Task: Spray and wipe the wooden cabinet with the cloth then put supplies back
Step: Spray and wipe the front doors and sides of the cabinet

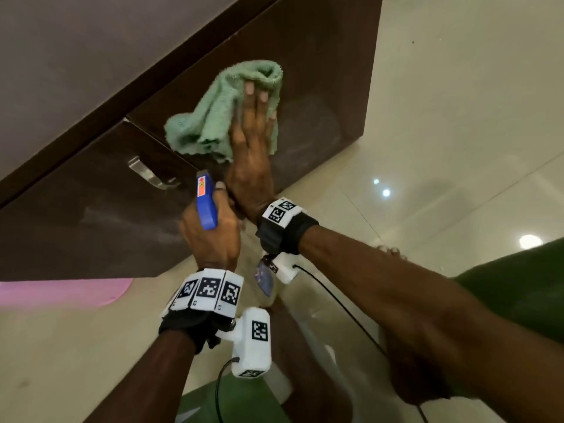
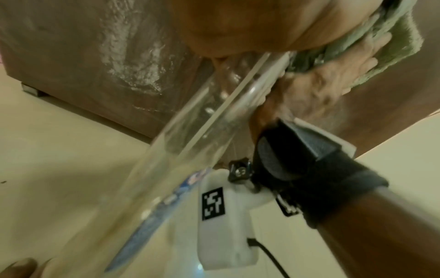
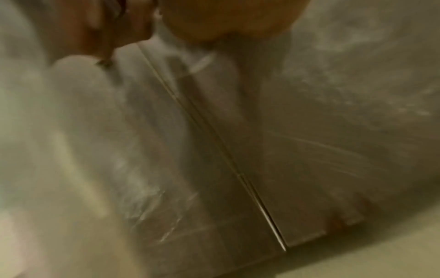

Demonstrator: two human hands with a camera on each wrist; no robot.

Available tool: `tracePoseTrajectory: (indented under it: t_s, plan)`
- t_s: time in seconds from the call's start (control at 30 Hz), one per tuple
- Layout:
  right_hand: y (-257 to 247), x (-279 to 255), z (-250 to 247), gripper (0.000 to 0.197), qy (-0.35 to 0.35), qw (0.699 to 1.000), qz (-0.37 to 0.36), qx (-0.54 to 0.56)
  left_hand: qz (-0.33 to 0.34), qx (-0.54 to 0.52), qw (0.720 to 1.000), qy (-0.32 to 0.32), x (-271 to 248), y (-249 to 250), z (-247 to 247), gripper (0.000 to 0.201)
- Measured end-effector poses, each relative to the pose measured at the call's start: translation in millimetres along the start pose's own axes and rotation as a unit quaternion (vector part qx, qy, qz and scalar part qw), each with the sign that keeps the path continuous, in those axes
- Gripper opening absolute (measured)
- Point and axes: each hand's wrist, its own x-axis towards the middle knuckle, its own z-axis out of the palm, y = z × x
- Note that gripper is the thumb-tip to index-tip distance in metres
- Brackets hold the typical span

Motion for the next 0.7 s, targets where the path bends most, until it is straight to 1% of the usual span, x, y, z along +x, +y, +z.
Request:
tracePoseTrajectory:
  t_s: [0.03, 0.07, 0.1, 0.13, 0.17, 0.2, 0.23, 0.27, 0.33, 0.4, 0.43, 0.47, 0.5, 0.53, 0.57, 0.6, 0.63, 0.67, 0.7]
  plan:
    - [-1.2, -3.5, 2.5, 0.074, -0.02, 0.999, -0.036, -0.004, 0.003, -0.002, 1.0, 0.01, -0.6, -3.9, -3.0, 0.043]
    - [3.1, -5.4, 3.1, 0.075, -0.056, 0.994, -0.095, -0.021, 0.004, -0.005, 1.0, 0.018, -0.8, -7.6, -4.5, 0.041]
    - [10.4, -5.1, 1.6, 0.071, -0.096, 0.982, -0.158, -0.033, 0.004, 0.004, 1.0, 0.029, -0.2, -12.5, -3.6, 0.04]
    - [19.0, -3.4, -2.2, 0.064, -0.122, 0.97, -0.207, -0.036, -0.001, 0.021, 0.999, 0.033, -1.7, -14.6, -1.4, 0.039]
    - [27.7, -1.2, -5.7, 0.06, -0.127, 0.964, -0.229, -0.039, -0.008, 0.034, 0.999, 0.036, -2.6, -14.4, 3.3, 0.039]
    - [34.4, 0.8, -7.4, 0.06, -0.121, 0.966, -0.224, -0.041, -0.012, 0.033, 0.999, 0.032, -3.2, -10.5, 8.2, 0.038]
    - [37.6, 1.6, -9.4, 0.062, -0.107, 0.975, -0.192, -0.027, -0.013, 0.027, 0.999, 0.027, -3.7, -6.8, 12.3, 0.036]
    - [37.0, 1.3, -11.5, 0.064, -0.083, 0.987, -0.141, 0.004, -0.012, 0.023, 0.999, 0.025, -3.2, -6.5, 15.0, 0.034]
    - [35.4, -0.5, -14.9, 0.056, -0.008, 0.998, -0.018, 0.063, -0.016, 0.011, 1.0, 0.004, -1.5, -5.2, 19.8, 0.04]
    - [28.4, 0.4, -15.9, 0.05, 0.065, 0.99, 0.08, 0.097, -0.022, 0.005, 1.0, -0.002, 0.7, -4.0, 22.0, 0.042]
    - [21.5, 1.7, -12.6, 0.052, 0.085, 0.985, 0.109, 0.105, -0.022, 0.007, 1.0, 0.002, 1.4, -3.5, 20.2, 0.041]
    - [12.5, 3.5, -7.6, 0.059, 0.094, 0.982, 0.129, 0.105, -0.016, 0.01, 1.0, 0.005, 1.2, -3.3, 16.9, 0.039]
    - [2.5, 6.0, -2.2, 0.061, 0.095, 0.98, 0.142, 0.1, -0.001, 0.016, 1.0, 0.013, 1.2, -2.2, 13.1, 0.035]
    - [-5.1, 7.5, 2.6, 0.06, 0.091, 0.981, 0.14, 0.101, 0.014, 0.023, 0.999, 0.022, 0.7, -2.4, 8.8, 0.03]
    - [-7.9, 9.3, 3.3, 0.057, 0.081, 0.984, 0.115, 0.105, 0.024, 0.025, 0.999, 0.03, 0.3, -3.0, 6.1, 0.028]
    - [-3.4, 12.1, 2.2, 0.055, 0.07, 0.99, 0.074, 0.1, 0.029, 0.022, 0.999, 0.026, 0.6, -4.0, 5.9, 0.029]
    - [5.8, 15.7, -0.1, 0.057, 0.063, 0.994, 0.04, 0.086, 0.031, 0.014, 0.999, 0.01, 0.8, -4.2, 7.5, 0.032]
    - [17.0, 17.5, -1.8, 0.06, 0.063, 0.995, 0.027, 0.072, 0.035, 0.01, 0.999, -0.013, 2.1, -5.9, 10.7, 0.036]
    - [29.7, 17.2, 0.7, 0.058, 0.075, 0.994, 0.039, 0.064, 0.045, 0.009, 0.998, -0.042, 1.7, -6.6, 14.5, 0.043]
